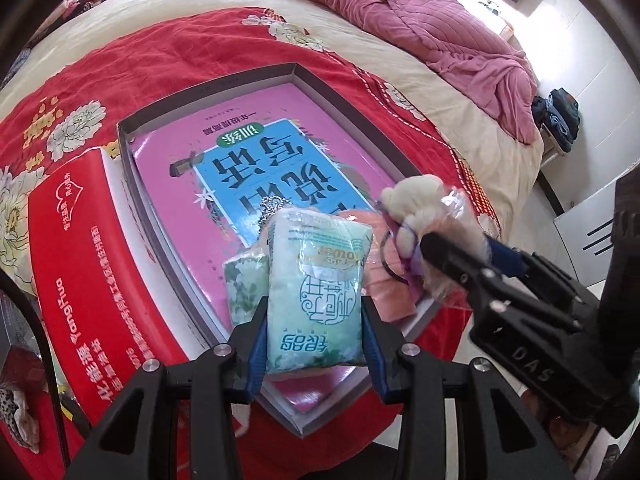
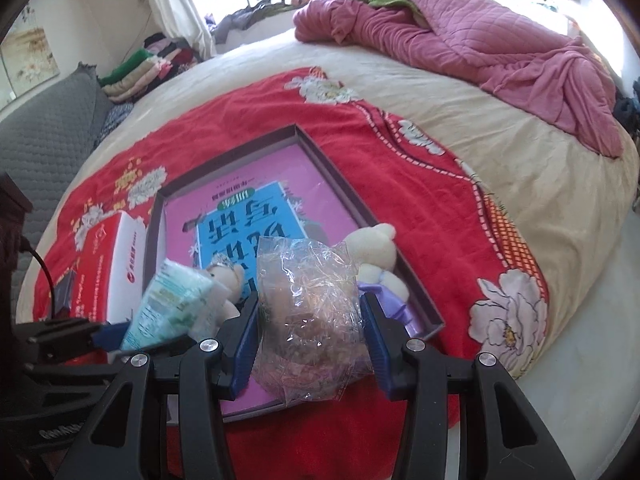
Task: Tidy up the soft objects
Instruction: 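Lower the wipes pack and plastic bag onto the tray beside the bears with both tools, then open both tools and withdraw them from the tray toward the remaining pile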
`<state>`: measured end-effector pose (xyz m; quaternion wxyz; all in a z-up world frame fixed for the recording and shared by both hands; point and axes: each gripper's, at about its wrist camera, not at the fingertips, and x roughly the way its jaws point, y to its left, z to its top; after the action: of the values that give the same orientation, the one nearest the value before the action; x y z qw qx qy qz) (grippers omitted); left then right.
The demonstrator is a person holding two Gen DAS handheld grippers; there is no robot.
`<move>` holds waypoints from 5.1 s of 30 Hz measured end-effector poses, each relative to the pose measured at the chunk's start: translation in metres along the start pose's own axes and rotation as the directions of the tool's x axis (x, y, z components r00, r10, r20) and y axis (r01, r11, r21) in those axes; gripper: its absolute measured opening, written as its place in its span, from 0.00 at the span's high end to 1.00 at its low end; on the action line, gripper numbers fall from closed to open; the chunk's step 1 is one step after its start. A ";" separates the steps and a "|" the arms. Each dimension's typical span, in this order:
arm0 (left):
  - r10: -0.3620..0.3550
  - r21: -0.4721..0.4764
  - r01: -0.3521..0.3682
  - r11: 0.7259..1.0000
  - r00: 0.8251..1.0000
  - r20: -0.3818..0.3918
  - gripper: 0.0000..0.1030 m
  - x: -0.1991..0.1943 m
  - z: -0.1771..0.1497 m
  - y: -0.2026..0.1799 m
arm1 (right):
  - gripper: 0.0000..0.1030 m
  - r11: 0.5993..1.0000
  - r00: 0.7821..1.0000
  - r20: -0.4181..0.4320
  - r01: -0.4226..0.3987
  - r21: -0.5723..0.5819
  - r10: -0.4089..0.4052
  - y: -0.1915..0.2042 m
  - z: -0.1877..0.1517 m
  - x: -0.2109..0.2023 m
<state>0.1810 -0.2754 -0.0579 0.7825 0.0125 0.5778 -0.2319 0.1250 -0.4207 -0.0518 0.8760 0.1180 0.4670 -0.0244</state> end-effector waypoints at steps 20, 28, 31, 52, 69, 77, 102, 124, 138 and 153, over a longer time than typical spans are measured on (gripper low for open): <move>-0.009 -0.010 0.009 1.000 1.000 0.005 0.59 0.000 0.004 0.005 | 0.50 1.000 0.999 -0.035 0.002 -0.015 -0.002 0.005 -0.007 0.021; -0.006 -0.008 0.006 1.000 1.000 0.003 0.59 0.000 0.004 0.005 | 0.45 0.998 0.999 0.011 -0.052 0.021 0.052 0.003 -0.003 0.005; -0.002 -0.005 0.002 1.000 1.000 -0.001 0.59 0.001 0.004 0.004 | 0.45 0.998 0.998 0.022 -0.058 0.031 0.057 0.001 -0.001 0.000; 0.044 0.069 -0.043 0.997 0.999 -0.013 0.41 0.011 0.007 -0.019 | 0.45 0.992 0.996 0.089 -0.041 0.118 0.030 -0.028 -0.002 -0.040; 0.065 0.072 -0.068 0.995 0.997 0.043 0.36 -0.014 0.005 -0.021 | 0.41 0.994 0.996 0.092 -0.006 0.108 -0.004 -0.025 -0.005 -0.051; 0.068 0.061 -0.072 0.995 0.995 0.077 0.33 -0.034 0.000 -0.018 | 0.32 0.996 0.993 0.111 0.018 0.085 -0.028 -0.015 -0.004 -0.059; 0.106 0.026 -0.113 0.993 0.976 0.190 0.24 -0.101 -0.029 -0.004 | 0.31 0.996 0.976 0.196 0.087 0.027 -0.091 0.019 -0.001 -0.104; 0.185 -0.083 -0.168 0.982 0.942 0.280 0.24 -0.182 -0.070 0.042 | 0.30 0.999 0.958 0.288 0.003 -0.054 0.012 0.085 0.001 -0.166; 0.244 -0.183 -0.195 0.964 0.922 0.299 0.24 -0.229 -0.105 0.085 | 0.30 0.979 0.952 0.288 -0.043 -0.200 0.100 0.156 -0.005 -0.186; 0.325 -0.322 -0.233 0.918 0.907 0.269 0.24 -0.258 -0.139 0.160 | 0.30 0.944 0.949 0.273 -0.059 -0.326 0.154 0.210 -0.015 -0.190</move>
<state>0.0588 -0.0023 0.0912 0.8839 -0.0533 0.4637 -0.0307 0.0381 -0.2262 0.1356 0.9434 -0.0021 0.3218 0.0807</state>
